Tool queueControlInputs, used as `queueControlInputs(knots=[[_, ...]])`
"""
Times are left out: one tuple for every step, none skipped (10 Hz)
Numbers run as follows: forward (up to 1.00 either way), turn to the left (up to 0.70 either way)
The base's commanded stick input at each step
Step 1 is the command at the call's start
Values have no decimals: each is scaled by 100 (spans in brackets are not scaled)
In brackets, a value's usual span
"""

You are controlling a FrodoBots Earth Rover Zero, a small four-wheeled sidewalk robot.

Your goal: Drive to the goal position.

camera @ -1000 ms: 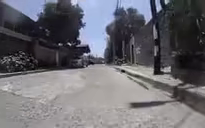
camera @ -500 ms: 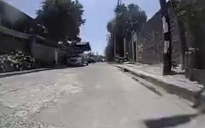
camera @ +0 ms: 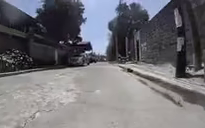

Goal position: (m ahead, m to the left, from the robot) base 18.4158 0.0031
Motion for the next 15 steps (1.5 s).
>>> queueControlInputs(knots=[[100,1],[100,1],[100,1],[100,1],[100,1],[100,1],[100,1],[100,1],[100,-1],[100,-25],[100,1],[100,1],[100,1],[100,1],[100,1]])
